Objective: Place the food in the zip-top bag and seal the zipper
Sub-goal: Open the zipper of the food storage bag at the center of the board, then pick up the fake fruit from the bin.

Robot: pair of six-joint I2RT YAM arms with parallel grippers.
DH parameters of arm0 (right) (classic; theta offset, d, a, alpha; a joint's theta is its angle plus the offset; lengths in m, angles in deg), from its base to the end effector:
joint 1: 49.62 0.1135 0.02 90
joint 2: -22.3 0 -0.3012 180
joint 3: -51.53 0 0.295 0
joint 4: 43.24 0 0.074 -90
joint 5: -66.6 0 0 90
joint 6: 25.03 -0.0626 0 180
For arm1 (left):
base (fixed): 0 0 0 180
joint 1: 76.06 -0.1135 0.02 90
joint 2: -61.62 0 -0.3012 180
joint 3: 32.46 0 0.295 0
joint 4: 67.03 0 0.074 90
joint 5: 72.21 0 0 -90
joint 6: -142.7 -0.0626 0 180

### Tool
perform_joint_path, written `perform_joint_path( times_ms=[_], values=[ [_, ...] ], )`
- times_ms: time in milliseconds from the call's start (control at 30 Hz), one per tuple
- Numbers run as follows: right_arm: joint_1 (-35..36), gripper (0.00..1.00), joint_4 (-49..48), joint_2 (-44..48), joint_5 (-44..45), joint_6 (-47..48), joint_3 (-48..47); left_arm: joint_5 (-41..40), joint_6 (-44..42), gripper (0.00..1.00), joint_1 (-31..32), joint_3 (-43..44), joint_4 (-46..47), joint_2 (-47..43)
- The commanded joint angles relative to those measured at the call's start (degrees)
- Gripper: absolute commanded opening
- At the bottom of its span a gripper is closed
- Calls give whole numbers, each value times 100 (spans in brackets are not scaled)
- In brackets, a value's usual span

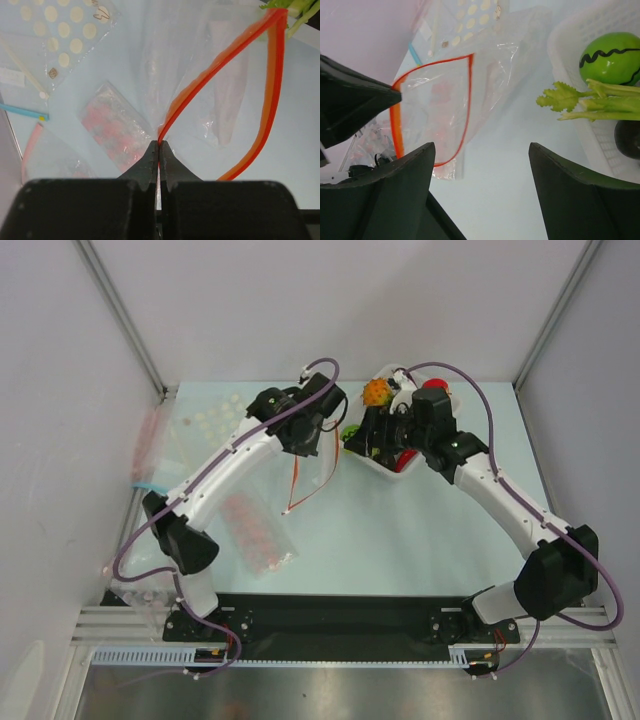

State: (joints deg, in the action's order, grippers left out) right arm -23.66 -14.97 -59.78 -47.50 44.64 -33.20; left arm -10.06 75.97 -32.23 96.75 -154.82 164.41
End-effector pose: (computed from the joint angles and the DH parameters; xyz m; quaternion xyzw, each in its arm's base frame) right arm 0.3407 0.1943 0.3688 -0.1517 0.8212 0.3672 0.4096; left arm 0.3181 -0.2648 0.4250 0.1093 0.9360 0.0617 0.3289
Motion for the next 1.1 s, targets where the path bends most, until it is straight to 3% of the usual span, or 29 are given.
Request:
perform_joint_path(
  times_ms=[0, 267, 433, 500, 600, 1067],
  values=[
    [-99, 82, -265, -27, -324, 108, -242, 52, -200, 0, -112, 425, 126, 207],
    [-714, 82, -37, -167, 36, 109, -373, 17, -332, 0, -375, 742, 135, 277],
    [-1109, 87, -36, -361, 396, 65, -505, -579, -340, 0, -428, 760, 99, 155],
    [-1119, 96, 7, -527, 738, 91, -602, -712, -367, 0, -437, 786, 108, 128],
    [-1137, 99, -1, -817, 1352, 302, -821, -888, -340, 0, -437, 777, 82, 128],
    [-1330, 100, -888, -1925, 1971, 1295, -1472, -1055, -305, 0, -428, 374, 582, 242]
  ],
)
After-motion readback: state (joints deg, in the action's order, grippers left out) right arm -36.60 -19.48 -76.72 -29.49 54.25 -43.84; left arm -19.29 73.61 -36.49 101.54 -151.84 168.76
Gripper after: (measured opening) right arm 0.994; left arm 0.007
